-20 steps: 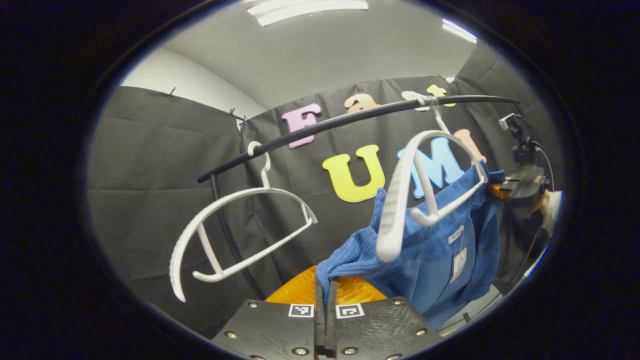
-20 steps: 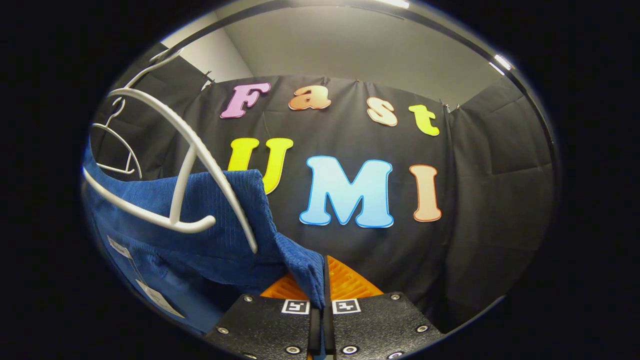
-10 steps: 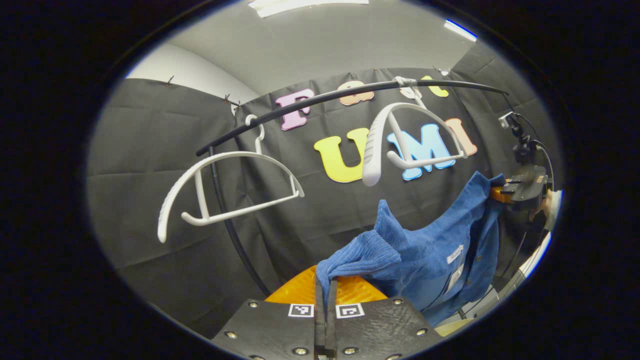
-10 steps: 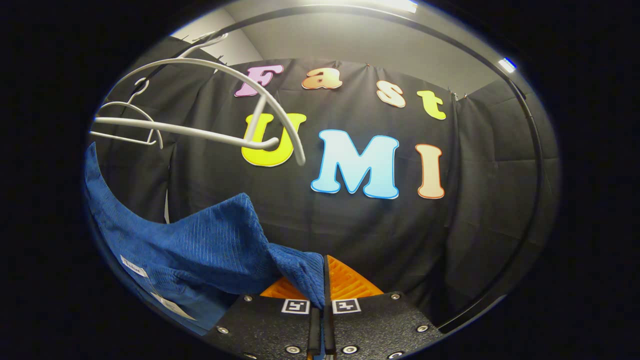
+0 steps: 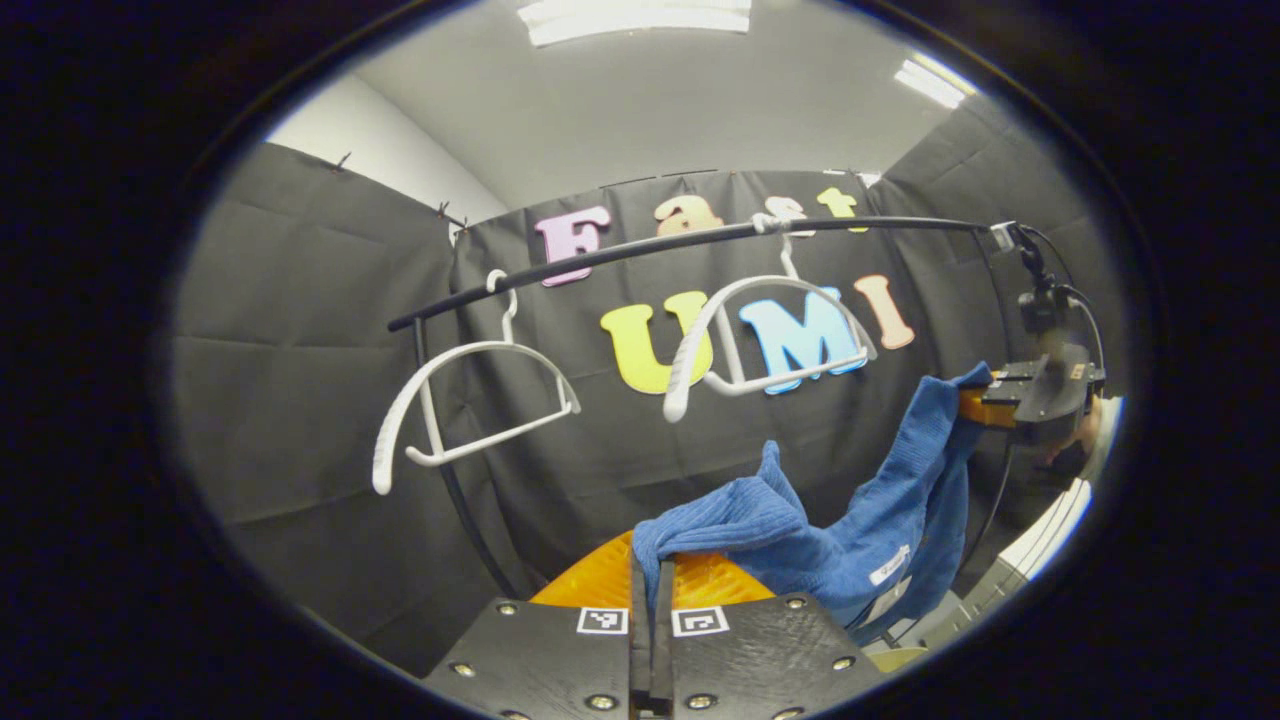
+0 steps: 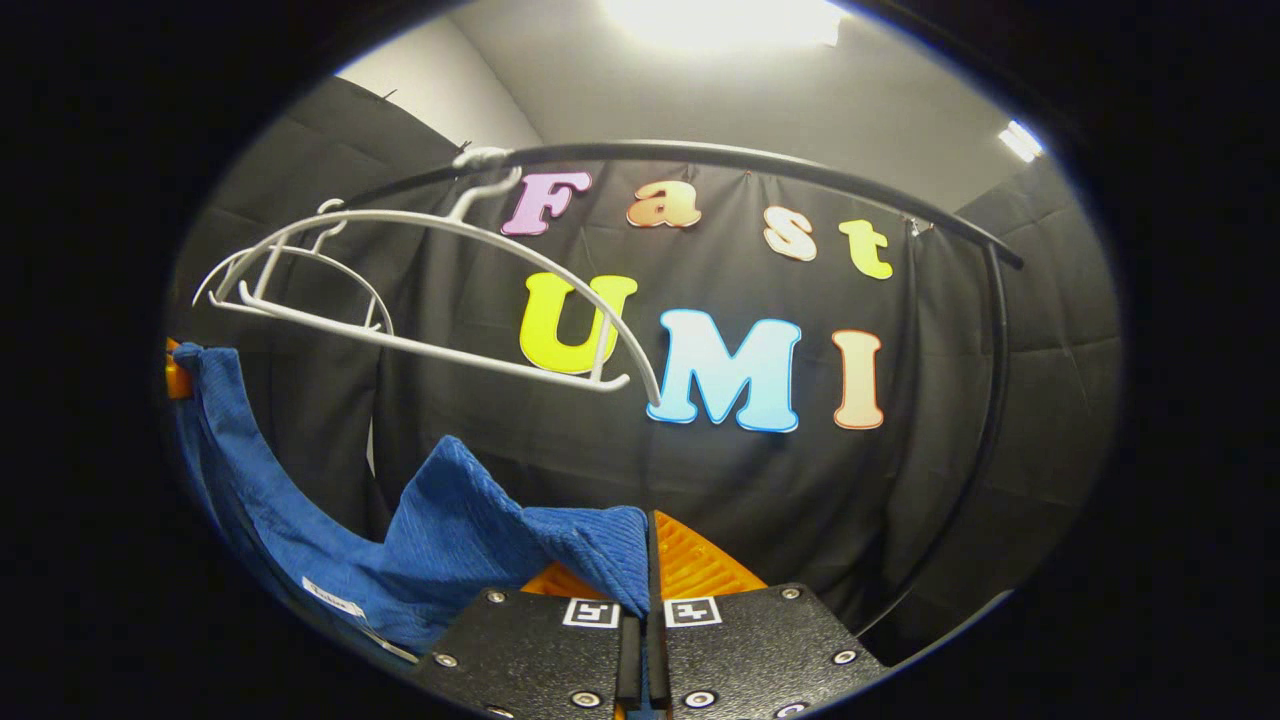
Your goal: Grasp the clothes on the hanger with both hands and then place them into the laundry hamper below.
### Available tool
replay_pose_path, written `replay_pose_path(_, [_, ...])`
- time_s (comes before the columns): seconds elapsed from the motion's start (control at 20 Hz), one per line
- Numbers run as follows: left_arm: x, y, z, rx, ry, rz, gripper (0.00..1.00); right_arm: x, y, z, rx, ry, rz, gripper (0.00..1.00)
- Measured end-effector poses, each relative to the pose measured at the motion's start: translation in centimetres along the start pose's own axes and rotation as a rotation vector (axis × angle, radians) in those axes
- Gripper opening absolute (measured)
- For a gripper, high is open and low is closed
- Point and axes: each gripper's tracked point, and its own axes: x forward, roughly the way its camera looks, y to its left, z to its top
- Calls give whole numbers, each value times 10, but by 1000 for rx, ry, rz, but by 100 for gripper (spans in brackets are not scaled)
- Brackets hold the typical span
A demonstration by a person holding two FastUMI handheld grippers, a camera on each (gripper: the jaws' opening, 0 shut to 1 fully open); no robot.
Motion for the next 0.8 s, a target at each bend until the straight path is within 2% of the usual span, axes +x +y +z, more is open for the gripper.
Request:
replay_pose_path(0.25, [-19,-17,18,-43,-54,-70,1,-41,19,29,18,-37,4,4])
replay_pose_path(0.3, [-31,-22,23,-57,-65,-87,8,-53,23,31,25,-38,2,4])
replay_pose_path(0.5, [-64,-34,29,-88,-90,-155,1,-100,40,39,48,-35,-6,4])
replay_pose_path(0.65, [-75,-48,30,-115,-101,-207,1,-131,58,44,49,-30,-5,4])
replay_pose_path(0.7, [-78,-53,29,-122,-99,-212,8,-138,63,47,51,-30,1,4])
replay_pose_path(0.8, [-84,-65,28,-141,-98,-225,8,-148,73,49,61,-24,21,2])
